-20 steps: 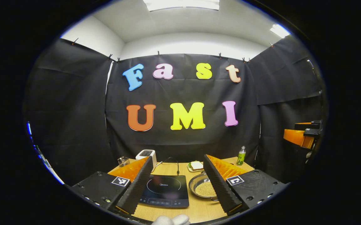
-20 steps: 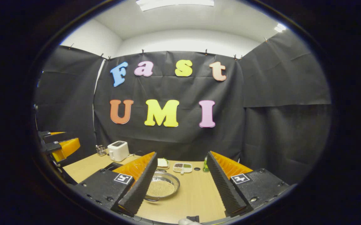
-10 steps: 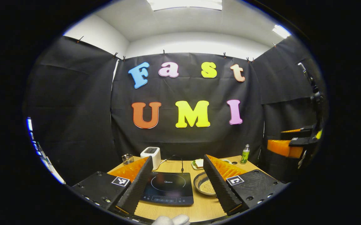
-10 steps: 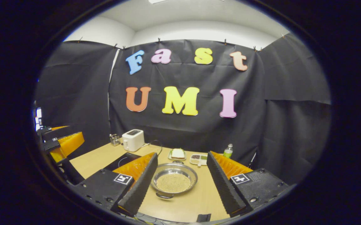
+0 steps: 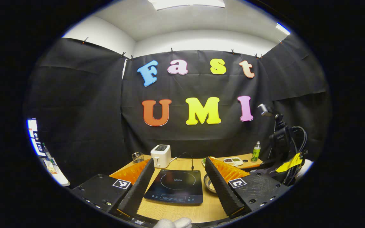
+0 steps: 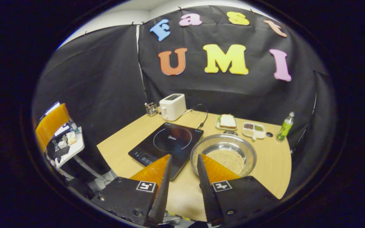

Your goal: First push the handle of the pot to place it horizontally, then grasp the pot with both hands and set it on the induction cooktop.

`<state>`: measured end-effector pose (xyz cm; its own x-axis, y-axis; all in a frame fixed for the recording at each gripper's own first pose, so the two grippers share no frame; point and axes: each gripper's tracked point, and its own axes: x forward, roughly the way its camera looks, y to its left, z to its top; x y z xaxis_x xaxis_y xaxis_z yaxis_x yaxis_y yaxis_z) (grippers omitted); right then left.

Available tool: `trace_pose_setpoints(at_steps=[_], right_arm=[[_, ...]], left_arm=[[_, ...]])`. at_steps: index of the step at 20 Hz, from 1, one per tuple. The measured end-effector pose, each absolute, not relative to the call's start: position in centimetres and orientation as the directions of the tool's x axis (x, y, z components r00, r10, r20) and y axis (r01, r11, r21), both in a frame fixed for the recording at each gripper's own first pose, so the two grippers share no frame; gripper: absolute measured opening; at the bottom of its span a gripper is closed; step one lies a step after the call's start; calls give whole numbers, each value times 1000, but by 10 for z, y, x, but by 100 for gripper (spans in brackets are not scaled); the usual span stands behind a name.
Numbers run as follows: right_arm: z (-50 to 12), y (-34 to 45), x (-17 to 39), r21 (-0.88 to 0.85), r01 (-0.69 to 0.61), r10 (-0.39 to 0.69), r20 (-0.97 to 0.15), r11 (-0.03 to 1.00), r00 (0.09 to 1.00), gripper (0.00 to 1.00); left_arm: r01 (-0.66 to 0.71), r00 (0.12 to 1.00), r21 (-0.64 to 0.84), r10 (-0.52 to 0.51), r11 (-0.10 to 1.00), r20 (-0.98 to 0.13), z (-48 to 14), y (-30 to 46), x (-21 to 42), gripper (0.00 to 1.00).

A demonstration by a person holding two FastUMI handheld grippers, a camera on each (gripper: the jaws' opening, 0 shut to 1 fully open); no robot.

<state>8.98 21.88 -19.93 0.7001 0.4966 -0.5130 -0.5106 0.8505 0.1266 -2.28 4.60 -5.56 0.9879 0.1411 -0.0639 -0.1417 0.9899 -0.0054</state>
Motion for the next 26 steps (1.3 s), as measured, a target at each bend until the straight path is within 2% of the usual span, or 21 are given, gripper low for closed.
trace_pose_setpoints(at_steps=[3,4,6,8,15,17,18,19,21,23,24,26], right_arm=[[-253,230,96,168,-533,512,-612,829,603,29],[-267,232,98,184,-526,506,-642,831,576,17],[-299,234,99,219,-507,497,-698,834,516,4],[-324,230,104,229,-484,475,-740,844,477,4],[-369,208,126,190,-437,394,-806,879,443,4],[-372,206,127,192,-425,389,-807,885,444,1],[-373,203,126,185,-425,383,-808,886,448,4],[-374,199,127,179,-422,377,-809,889,452,0],[-376,190,125,179,-400,363,-814,899,453,4],[-380,176,122,186,-367,350,-820,912,454,0],[-382,169,121,184,-352,340,-822,918,457,4],[-387,154,120,175,-323,317,-825,930,468,4]], left_arm=[[-178,981,-18,176,984,-78,-63,53,-24,96],[-191,979,-17,189,981,-82,-65,56,-25,96],[-213,973,-20,210,977,-93,-69,60,-23,96],[-233,968,-16,230,972,-95,-69,64,-23,96],[-242,964,-5,240,970,-113,-76,65,-15,96],[-232,966,-2,230,973,-115,-77,63,-12,96],[-226,968,-3,224,974,-116,-78,62,-11,96],[-217,969,-6,215,976,-119,-78,59,-9,96],[-199,973,-9,197,980,-124,-80,54,-6,96],[-185,975,-10,182,983,-124,-81,51,-3,96],[-177,977,-10,175,984,-121,-81,48,-2,96],[-158,981,-9,156,987,-118,-79,43,-1,96]])
